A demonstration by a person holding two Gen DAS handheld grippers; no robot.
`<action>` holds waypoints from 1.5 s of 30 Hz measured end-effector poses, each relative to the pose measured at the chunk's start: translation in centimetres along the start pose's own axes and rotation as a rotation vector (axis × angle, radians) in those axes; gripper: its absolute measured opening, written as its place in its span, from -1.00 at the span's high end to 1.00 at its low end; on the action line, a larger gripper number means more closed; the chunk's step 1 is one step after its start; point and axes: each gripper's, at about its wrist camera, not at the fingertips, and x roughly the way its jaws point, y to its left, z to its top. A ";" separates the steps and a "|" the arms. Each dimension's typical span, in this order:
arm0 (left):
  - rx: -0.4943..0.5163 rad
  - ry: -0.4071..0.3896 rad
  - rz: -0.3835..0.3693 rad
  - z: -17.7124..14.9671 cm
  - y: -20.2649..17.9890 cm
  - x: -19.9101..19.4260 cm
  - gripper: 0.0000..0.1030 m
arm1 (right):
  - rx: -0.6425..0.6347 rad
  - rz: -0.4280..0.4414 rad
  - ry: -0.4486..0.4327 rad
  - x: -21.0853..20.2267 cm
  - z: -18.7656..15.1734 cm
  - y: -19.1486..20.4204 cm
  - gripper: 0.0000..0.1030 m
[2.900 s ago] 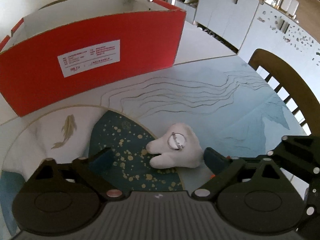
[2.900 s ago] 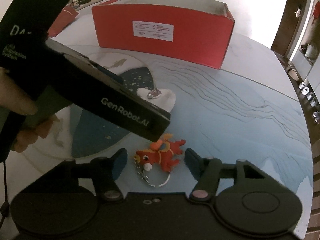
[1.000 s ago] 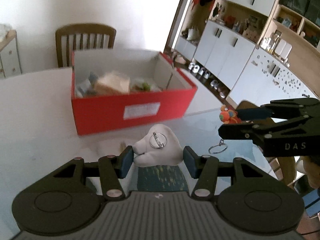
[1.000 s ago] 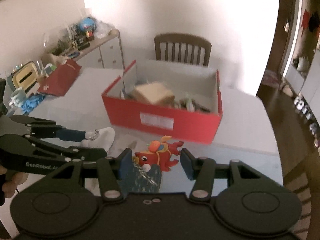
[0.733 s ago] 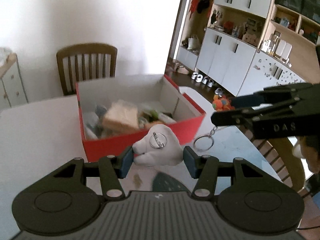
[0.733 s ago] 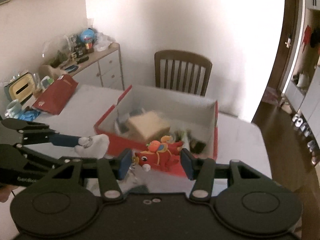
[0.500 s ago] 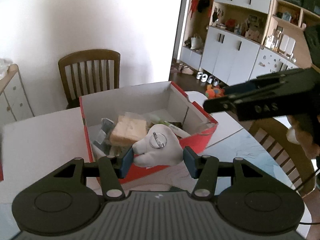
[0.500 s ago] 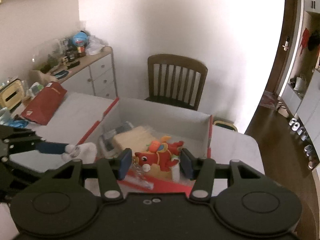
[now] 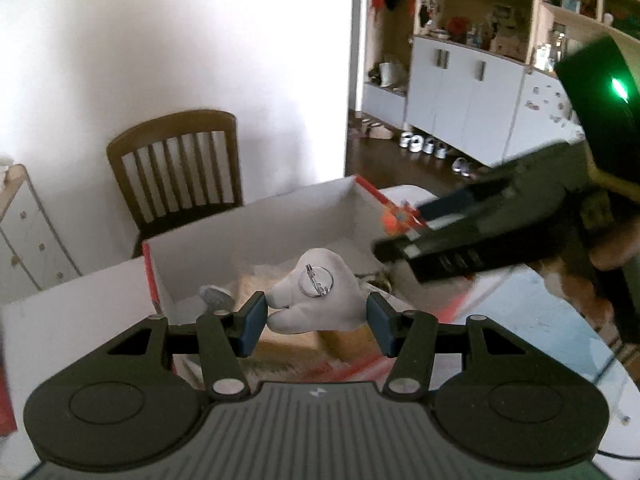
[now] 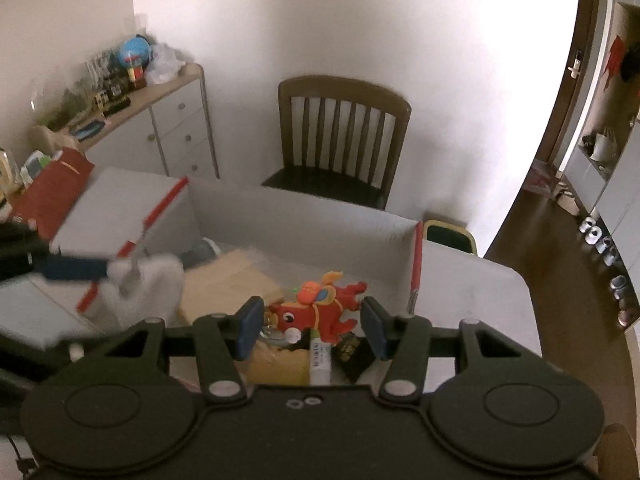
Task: Organize objects
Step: 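Carry the tooth plush and fish keychain over the red box with both grippers, then open both grippers to drop the plush and keychain into the box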
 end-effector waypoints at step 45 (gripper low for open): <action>-0.096 0.168 -0.029 -0.8 3.8 9.2 -0.43 | -0.034 0.031 0.065 3.7 -3.1 0.5 -0.27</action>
